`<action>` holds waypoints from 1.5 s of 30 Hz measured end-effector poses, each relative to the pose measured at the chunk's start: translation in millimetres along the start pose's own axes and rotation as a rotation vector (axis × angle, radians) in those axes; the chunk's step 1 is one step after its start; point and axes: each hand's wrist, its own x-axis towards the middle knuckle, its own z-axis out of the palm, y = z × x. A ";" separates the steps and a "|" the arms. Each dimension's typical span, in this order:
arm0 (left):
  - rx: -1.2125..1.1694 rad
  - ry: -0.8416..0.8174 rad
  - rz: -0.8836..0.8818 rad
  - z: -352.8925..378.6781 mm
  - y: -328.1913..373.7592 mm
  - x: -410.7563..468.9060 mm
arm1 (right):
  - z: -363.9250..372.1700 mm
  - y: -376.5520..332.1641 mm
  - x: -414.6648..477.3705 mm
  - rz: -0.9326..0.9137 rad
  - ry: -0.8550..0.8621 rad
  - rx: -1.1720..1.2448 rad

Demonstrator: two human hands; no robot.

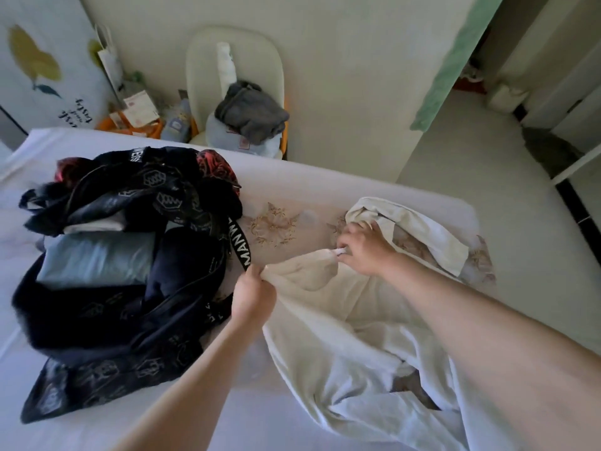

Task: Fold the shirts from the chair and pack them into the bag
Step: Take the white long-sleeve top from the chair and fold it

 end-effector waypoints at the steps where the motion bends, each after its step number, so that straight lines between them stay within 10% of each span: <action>1: -0.042 0.038 0.010 -6.2 11.1 -1.9 | -10.6 1.7 -5.4 -0.001 0.072 0.104; 6: 0.073 0.162 0.274 -51.6 79.5 -6.2 | -90.8 -1.7 -44.7 0.174 0.351 0.445; 23: 0.381 0.370 1.130 -248.3 282.3 -98.9 | -343.5 -43.3 -225.9 0.343 0.825 0.354; 34: 0.032 0.581 1.268 -342.1 320.4 -200.7 | -453.4 -104.9 -310.8 0.166 1.019 0.911; 45: 0.398 0.447 1.044 -262.8 282.7 -119.8 | -374.2 -74.0 -283.9 0.516 0.733 0.191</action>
